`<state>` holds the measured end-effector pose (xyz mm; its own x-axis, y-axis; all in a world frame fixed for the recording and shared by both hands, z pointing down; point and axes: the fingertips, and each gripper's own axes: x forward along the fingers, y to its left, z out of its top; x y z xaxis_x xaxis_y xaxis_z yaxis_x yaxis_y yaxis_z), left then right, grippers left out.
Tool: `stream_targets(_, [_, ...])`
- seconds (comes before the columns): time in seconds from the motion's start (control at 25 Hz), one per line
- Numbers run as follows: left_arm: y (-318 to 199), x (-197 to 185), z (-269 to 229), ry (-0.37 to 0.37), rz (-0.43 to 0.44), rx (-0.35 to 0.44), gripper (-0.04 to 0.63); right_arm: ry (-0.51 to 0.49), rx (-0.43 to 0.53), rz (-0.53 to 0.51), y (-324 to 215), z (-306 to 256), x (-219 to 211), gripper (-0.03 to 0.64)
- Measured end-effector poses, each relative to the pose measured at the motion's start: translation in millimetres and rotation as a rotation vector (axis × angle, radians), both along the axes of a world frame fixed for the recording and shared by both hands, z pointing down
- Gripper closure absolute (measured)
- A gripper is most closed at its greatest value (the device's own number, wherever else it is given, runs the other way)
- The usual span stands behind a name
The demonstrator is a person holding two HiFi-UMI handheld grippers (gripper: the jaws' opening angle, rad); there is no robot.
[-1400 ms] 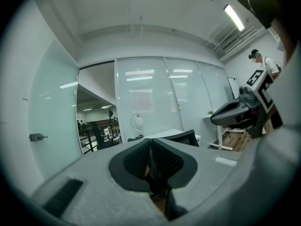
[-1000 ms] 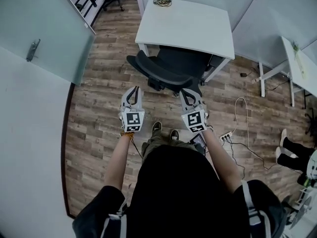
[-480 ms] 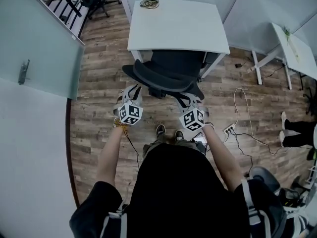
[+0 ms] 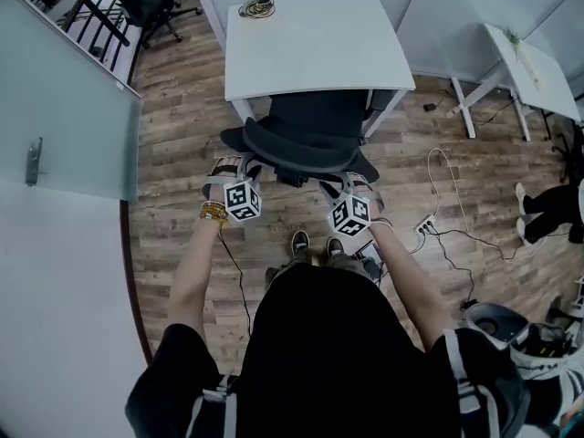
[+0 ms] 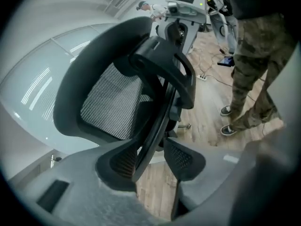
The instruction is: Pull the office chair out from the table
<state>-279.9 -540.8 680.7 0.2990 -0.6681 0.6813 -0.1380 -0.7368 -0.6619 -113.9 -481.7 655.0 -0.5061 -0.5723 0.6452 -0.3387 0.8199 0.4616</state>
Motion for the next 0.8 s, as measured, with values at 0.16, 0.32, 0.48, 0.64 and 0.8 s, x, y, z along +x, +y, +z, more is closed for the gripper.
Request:
stream_targets(0.16, [-9.4, -7.6, 15.5, -0.04, 0.016, -0.039, 0.4, 0.074, -0.015, -0.013, -2.4, 18.6, 2.0, 0.513])
stream_targets(0.32, [-19.0, -9.2, 24.2, -0.045, 0.028, -0.067, 0.399, 0.118, -0.016, 0.02, -8.6, 29.0, 1.8, 0.527])
stream_targets(0.48, [-28.1, -1.5, 33.3, -0.057, 0.057, -0.103, 0.4, 0.109, -0.04, 0.058, -12.8, 29.7, 2.0, 0.528])
stream_targets(0.64, [-28.2, 6.9, 34.6, -0.033, 0.05, -0.132, 0.414, 0.088, -0.048, 0.064, -13.5, 30.0, 6.6, 0.528])
stream_targets(0.8, [-25.6, 8.3, 36.2, -0.022, 0.029, -0.144, 0.413, 0.088, -0.036, 0.056, -11.0, 30.8, 9.0, 0.526])
